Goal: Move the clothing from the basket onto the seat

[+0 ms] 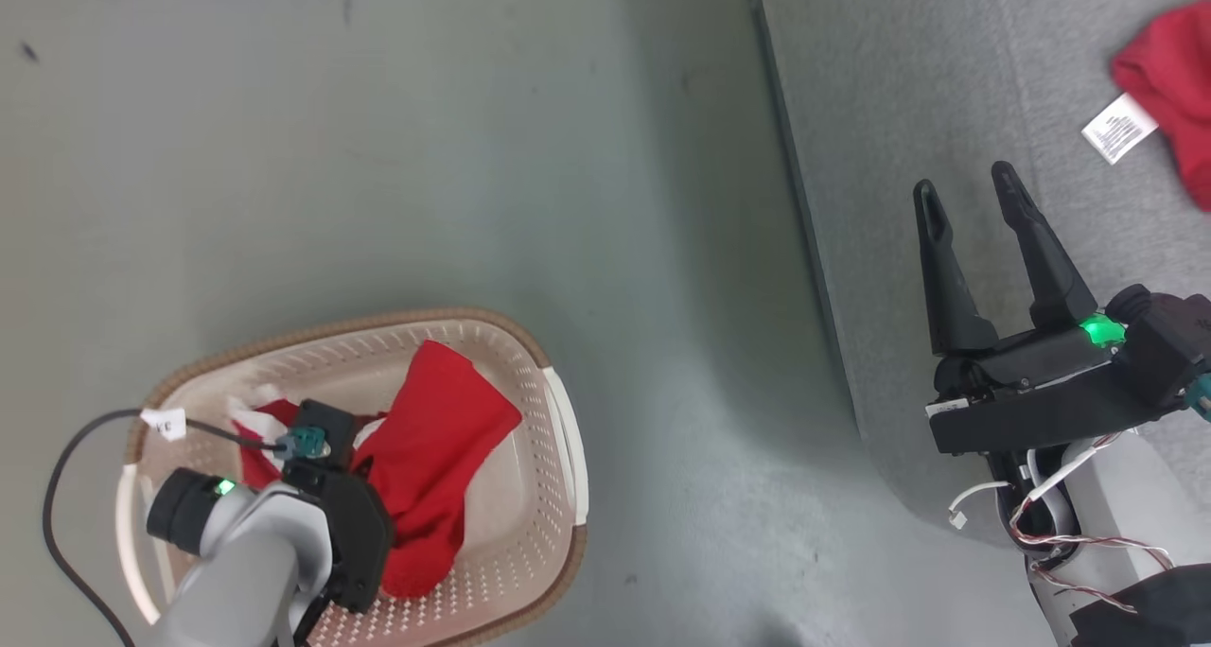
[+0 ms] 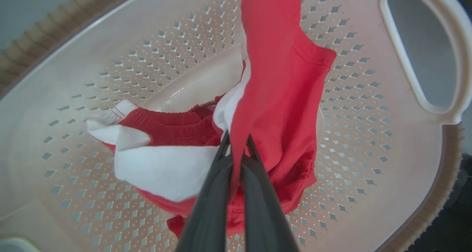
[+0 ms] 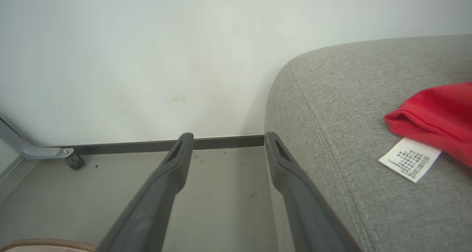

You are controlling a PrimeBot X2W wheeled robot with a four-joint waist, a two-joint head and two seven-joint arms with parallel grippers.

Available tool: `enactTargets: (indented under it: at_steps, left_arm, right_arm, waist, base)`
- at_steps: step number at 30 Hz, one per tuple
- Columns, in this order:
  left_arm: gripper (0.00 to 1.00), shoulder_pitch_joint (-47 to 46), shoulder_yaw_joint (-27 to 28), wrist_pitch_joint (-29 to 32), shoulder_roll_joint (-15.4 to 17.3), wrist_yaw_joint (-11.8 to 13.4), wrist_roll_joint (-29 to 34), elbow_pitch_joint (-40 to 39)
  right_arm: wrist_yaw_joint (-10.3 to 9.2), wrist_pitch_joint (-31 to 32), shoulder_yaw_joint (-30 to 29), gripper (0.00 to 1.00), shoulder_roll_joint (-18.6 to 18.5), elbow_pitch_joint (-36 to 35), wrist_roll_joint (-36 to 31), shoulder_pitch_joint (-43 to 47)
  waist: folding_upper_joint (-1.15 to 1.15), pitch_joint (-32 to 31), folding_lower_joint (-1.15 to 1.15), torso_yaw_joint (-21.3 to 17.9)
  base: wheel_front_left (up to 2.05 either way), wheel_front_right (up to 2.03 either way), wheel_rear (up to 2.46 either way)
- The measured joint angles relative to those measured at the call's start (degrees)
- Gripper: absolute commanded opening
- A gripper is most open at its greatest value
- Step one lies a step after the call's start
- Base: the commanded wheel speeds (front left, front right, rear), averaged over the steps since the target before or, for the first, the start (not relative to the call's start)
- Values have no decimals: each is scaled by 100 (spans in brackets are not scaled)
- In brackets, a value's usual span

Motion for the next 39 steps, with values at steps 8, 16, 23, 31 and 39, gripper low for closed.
enactTargets:
  at_steps: [8,16,23,31,39]
  left_arm:
    - [0,337,-35,-472,15,0,-321,-157]
    - [0,684,-40,-996,13,0,-619,-423]
    - [0,933,-102,-1284,-52,0,-780,-794]
    - [0,1331,-233,-1414,51,0,-1093,-1486]
    - [0,1455,-263,-1459,160,0,-1267,-2368]
  right_arm:
    - [0,0,-114,100,-10,196,49,14]
    - [0,0,-121,100,-22,416,146,179]
    - [0,1,-137,100,-118,515,254,437]
    - [0,1,-35,100,-231,559,408,733]
    - [1,20,123,100,-310,503,536,1057]
  waist:
    - [-1,-609,-1,91]
    - [-1,-1269,-1,191]
    - [-1,-1852,-1,322]
    - [-1,-2534,-1,572]
    - [-1,-3028,-1,820]
  base:
    - [0,0,0]
    - [0,0,0]
    - [0,0,0]
    - [0,0,0]
    - [0,0,0]
